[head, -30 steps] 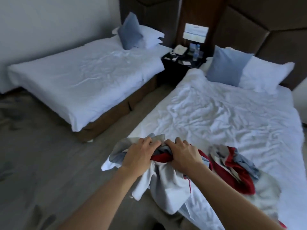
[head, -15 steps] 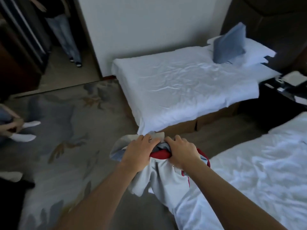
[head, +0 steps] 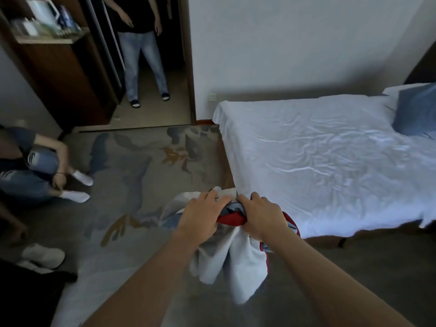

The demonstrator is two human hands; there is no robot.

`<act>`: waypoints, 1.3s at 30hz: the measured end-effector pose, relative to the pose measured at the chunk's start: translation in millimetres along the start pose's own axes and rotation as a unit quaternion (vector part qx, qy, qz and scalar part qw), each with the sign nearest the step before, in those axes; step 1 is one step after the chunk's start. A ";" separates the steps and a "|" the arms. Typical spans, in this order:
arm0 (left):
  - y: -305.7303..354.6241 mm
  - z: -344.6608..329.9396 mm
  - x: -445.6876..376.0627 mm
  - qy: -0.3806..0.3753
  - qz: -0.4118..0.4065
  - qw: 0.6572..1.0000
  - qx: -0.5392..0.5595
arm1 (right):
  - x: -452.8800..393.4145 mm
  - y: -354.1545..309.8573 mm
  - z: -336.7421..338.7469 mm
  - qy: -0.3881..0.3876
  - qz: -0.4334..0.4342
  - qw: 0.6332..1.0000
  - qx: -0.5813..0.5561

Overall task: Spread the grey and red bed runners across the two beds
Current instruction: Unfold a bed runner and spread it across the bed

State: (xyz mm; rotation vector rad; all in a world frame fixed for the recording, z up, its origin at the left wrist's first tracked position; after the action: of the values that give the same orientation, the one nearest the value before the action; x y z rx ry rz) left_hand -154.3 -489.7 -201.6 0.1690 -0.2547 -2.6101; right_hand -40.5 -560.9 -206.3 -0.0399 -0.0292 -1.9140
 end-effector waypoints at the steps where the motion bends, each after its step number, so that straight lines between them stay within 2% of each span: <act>1: -15.8 4.2 -14.3 0.004 0.005 1.000 0.000 | -23.0 -2.6 2.1 0.000 0.007 1.000 -0.001; 8: -121.7 12.7 -121.3 0.016 0.036 0.999 -0.012 | -182.2 -9.9 4.0 0.001 0.047 0.999 -0.001; 16: -209.7 28.9 -273.9 0.026 0.057 0.998 -0.007 | -352.6 22.9 24.8 0.018 0.057 0.998 -0.009; 21: -245.1 35.0 -366.1 0.028 0.034 0.999 -0.007 | -443.1 53.0 33.0 0.012 0.041 0.999 -0.006; 33: -388.6 45.5 -598.5 0.018 -0.007 1.000 0.014 | -701.0 88.7 44.7 -0.001 -0.011 1.000 0.011; 39: -407.3 49.2 -712.4 0.009 -0.054 0.998 0.007 | -790.7 143.6 47.6 -0.010 -0.058 0.998 0.002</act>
State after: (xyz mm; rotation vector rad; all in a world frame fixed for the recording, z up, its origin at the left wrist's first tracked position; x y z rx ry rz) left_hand 258.4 221.2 -188.6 0.2166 -0.2649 -2.7138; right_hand 361.4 136.4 -192.1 -0.0559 -0.0485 -2.0299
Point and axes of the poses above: each hand's wrist, its own x-axis away from the middle knuckle, its own z-axis out of the back of the hand, y = z × x, the point moved 8 cm from there along -x, towards the middle knuckle, and after that the axes turned 6 degrees about x, right-handed, at the moved point
